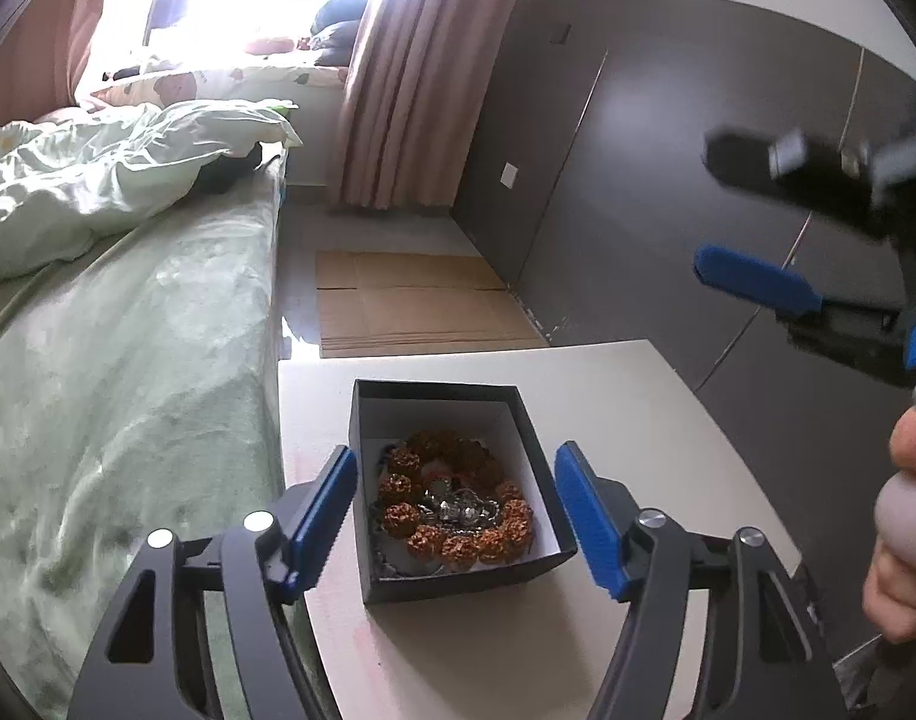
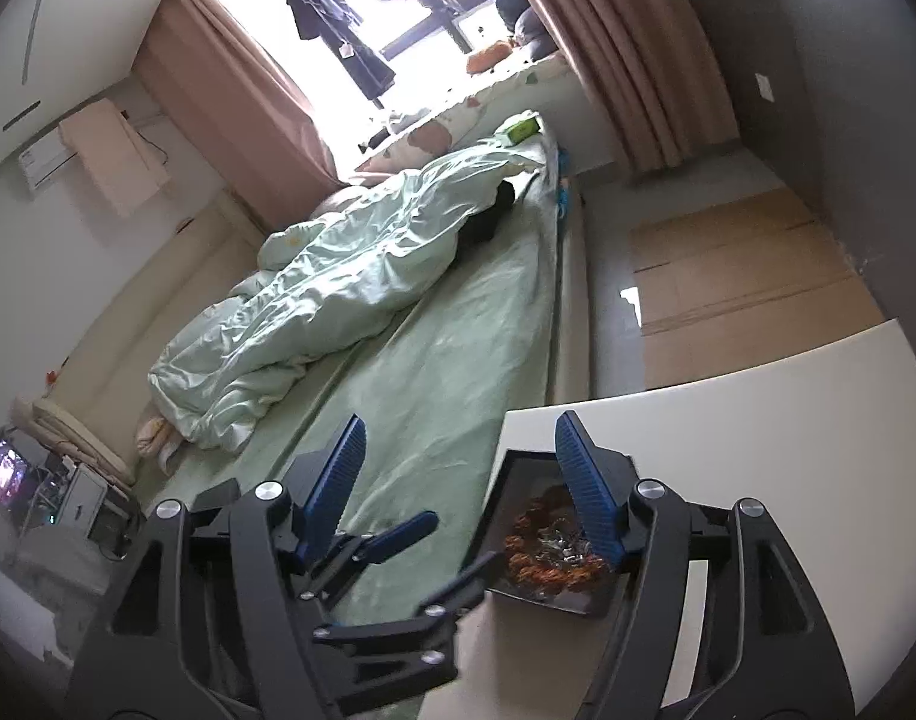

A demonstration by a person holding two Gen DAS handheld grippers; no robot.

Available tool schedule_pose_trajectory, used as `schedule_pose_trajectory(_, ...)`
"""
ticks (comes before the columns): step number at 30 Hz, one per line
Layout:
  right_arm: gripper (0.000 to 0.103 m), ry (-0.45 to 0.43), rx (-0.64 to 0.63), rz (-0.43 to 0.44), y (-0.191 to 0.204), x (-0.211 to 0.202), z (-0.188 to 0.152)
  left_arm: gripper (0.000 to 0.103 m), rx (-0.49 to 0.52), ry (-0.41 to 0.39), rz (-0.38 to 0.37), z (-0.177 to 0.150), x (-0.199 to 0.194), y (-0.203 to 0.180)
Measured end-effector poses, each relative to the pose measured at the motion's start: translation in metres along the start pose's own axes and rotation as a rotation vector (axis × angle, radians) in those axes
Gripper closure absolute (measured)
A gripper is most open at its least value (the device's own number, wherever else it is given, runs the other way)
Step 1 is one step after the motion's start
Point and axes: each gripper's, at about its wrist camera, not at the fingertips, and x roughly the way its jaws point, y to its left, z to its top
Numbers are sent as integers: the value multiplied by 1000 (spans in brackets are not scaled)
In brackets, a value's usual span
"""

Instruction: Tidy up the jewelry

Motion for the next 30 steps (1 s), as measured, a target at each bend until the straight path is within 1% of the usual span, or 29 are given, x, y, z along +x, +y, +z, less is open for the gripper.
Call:
schedule_pose_trajectory(1,36,-4,3,-8,-3,-2,-1,41,-8,-4,-3,1,-3,0)
schedule_pose_trajectory(4,36,-13,4,-66,-12,-11,-6,41,-26,-22,-15,2,-13,-1)
schedule_pose_trajectory(7,36,-11,16,-103,-21,-16,-12,41,-46,-41,-44,3,-25,-5)
schedule_pose_trajectory(8,36,-10,15,-127,-24,-18,-17,41,-50,-47,-50,3,-28,-6)
schedule_pose_trajectory(11,36,2,16,-161,-30,-23,-27,41,-80,-67,-85,3,-41,-9)
schedule_pose_trajectory(14,36,2,18,-189,-34,-31,-35,37,-120,-63,-137,3,-50,-10)
schedule_pose_trajectory(15,33,-2,22,-197,-35,-34,-37,31,-141,-56,-156,2,-53,-9)
schedule_pose_trajectory(16,22,-9,28,-204,-36,-37,-39,26,-155,-52,-168,2,-54,-8)
schedule_pose_trajectory(17,17,-26,35,-218,-37,-42,-41,25,-176,-49,-188,1,-57,-7)
schedule_pose_trajectory(18,14,-46,38,-233,-39,-48,-44,22,-203,-44,-215,0,-61,-5)
schedule_pose_trajectory(20,14,-51,38,-251,-42,-57,-53,16,-229,-31,-235,-1,-66,-4)
schedule_pose_trajectory(21,14,-52,40,-256,-43,-60,-56,10,-233,-30,-233,-2,-68,-4)
schedule_pose_trajectory(22,14,-56,40,-267,-44,-65,-61,9,-237,-31,-225,-3,-72,-4)
schedule_pose_trajectory(26,9,-58,36,-303,-47,-77,-73,9,-247,-21,-191,-8,-80,-6)
schedule_pose_trajectory(28,6,-55,36,-316,-48,-81,-79,8,-233,-37,-138,-11,-86,-9)
schedule_pose_trajectory(30,5,-54,34,-334,-48,-85,-85,8,-208,-51,-116,-14,-92,-13)
